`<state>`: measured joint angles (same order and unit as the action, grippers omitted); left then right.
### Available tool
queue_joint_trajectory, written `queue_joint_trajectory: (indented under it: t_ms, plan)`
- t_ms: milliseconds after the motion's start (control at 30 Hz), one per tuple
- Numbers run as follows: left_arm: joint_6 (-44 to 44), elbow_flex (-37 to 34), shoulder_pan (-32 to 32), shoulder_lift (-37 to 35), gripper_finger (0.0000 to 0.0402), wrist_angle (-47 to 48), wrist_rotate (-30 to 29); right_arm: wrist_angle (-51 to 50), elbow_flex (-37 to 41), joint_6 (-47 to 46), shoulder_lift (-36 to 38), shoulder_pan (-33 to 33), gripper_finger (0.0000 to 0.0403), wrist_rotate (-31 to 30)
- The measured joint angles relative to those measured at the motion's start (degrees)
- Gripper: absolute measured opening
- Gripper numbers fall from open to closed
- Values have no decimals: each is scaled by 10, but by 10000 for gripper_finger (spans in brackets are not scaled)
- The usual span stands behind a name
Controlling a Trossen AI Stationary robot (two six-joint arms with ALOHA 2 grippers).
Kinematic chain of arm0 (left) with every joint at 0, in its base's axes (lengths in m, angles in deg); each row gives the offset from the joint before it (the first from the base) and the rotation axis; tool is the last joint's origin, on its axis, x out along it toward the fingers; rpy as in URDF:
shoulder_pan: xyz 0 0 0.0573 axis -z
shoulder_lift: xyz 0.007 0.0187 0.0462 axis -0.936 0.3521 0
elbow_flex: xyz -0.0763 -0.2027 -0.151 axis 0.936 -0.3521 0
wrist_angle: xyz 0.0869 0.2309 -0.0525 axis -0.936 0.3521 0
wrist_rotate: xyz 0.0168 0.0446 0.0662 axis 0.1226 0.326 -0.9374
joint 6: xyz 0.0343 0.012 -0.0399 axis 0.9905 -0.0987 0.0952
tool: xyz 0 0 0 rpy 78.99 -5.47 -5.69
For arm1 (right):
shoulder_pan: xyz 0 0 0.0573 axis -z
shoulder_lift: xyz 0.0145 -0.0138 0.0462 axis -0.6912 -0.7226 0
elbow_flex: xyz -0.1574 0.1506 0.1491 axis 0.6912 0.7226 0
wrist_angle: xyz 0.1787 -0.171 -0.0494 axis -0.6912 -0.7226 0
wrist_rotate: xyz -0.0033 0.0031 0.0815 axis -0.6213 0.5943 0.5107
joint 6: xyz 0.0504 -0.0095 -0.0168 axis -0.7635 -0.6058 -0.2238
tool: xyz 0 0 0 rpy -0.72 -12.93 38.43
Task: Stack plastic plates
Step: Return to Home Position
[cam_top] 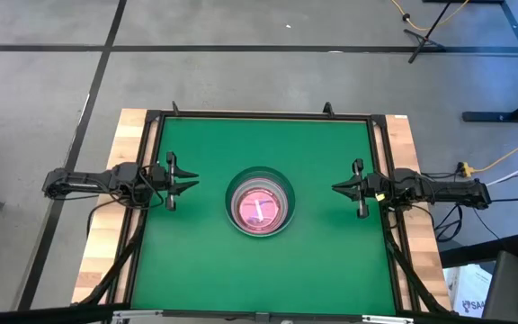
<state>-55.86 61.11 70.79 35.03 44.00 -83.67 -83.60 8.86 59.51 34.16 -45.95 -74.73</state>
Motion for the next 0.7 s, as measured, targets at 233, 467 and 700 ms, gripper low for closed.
queue_joint_trajectory:
  t_ms: [233,467,700]
  plan:
    - [0,0,0,0,85,0,0,0,0,0,0,0,24,0]
    - [0,0,0,0,85,0,0,0,0,0,0,0,24,0]
    - [0,0,0,0,85,0,0,0,0,0,0,-26,24,2]
